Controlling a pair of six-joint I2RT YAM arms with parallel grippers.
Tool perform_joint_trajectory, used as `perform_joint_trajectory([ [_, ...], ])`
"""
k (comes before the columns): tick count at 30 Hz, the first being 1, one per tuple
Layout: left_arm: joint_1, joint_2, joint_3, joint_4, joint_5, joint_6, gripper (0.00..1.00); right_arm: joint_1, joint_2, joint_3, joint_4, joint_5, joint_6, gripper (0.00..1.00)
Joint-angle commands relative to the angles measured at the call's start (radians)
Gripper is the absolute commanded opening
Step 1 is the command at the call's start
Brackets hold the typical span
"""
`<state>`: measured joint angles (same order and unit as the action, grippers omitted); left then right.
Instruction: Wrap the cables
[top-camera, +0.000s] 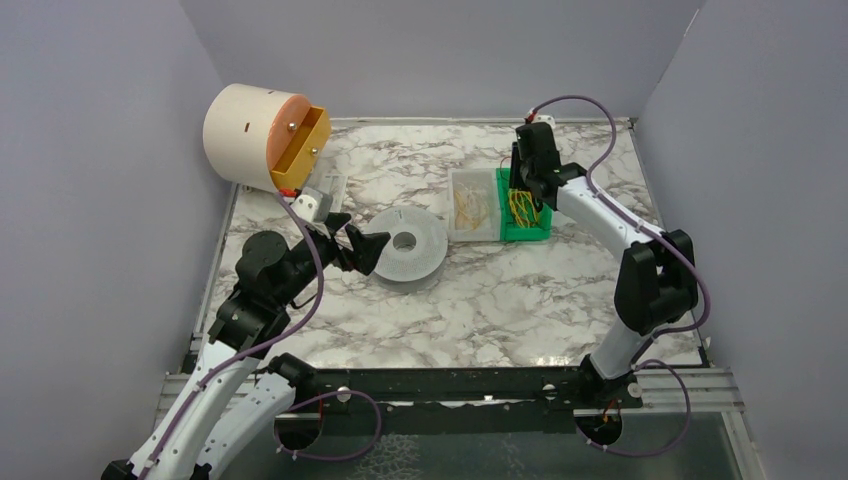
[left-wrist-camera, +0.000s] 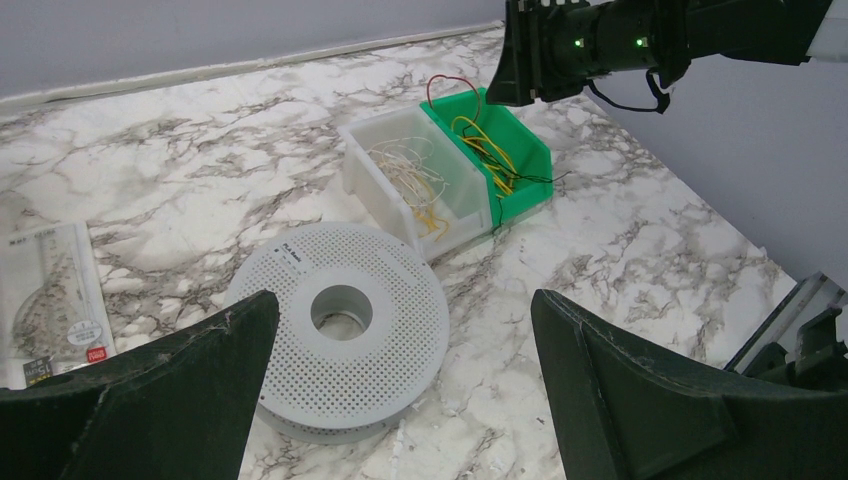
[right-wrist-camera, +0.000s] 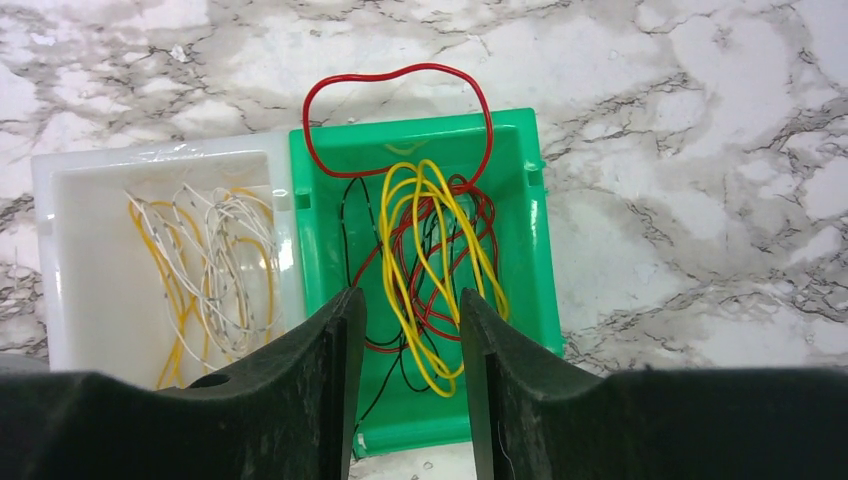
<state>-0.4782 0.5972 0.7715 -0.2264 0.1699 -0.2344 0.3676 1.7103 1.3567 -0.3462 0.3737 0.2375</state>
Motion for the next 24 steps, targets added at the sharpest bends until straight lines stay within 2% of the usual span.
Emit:
perform_joint_trajectory([
  [1,-0.005,-0.016,-0.006,-0.007,-0.023,0.012,0.99,-0.021,0.045,0.030,0.006,0.036,-0.015,0.43],
  [8,-0.013,-0.020,-0.006,-0.006,-0.023,0.014,0.99,-0.038,0.150,0.088,-0.023,0.061,-0.027,0.41],
  [24,-0.022,-0.018,-0.006,-0.009,-0.023,0.020,0.99,-0.057,0.278,0.114,-0.006,0.114,-0.027,0.40],
])
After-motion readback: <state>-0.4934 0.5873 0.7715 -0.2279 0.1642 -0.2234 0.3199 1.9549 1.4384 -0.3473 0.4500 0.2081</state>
